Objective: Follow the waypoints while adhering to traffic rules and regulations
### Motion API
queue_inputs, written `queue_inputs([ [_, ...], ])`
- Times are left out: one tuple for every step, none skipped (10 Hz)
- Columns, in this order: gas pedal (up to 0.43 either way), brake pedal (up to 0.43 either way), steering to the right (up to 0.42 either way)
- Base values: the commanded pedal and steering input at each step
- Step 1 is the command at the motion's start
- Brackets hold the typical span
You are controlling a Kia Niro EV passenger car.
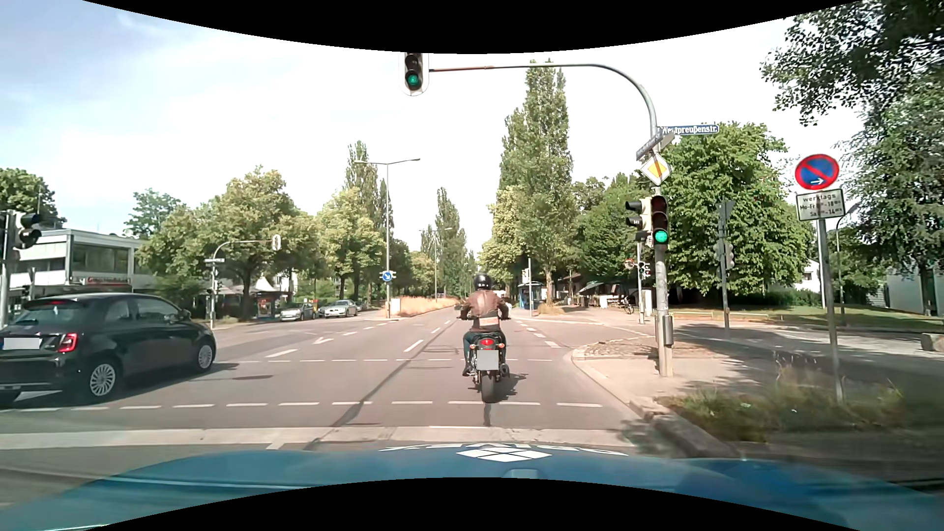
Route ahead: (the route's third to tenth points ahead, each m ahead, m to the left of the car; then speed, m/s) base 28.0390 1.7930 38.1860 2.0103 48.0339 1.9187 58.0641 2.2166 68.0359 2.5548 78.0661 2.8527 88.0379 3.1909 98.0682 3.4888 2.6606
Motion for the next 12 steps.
queue_inputs([
  [0.319,0.0,-0.004],
  [0.319,0.0,-0.004],
  [0.331,0.0,-0.004],
  [0.339,0.0,-0.004],
  [0.339,0.0,-0.004],
  [0.339,0.0,-0.004],
  [0.339,0.0,-0.003],
  [0.35,0.0,-0.003],
  [0.35,0.0,-0.003],
  [0.35,0.0,-0.003],
  [0.35,0.0,-0.003],
  [0.35,0.0,-0.003],
])
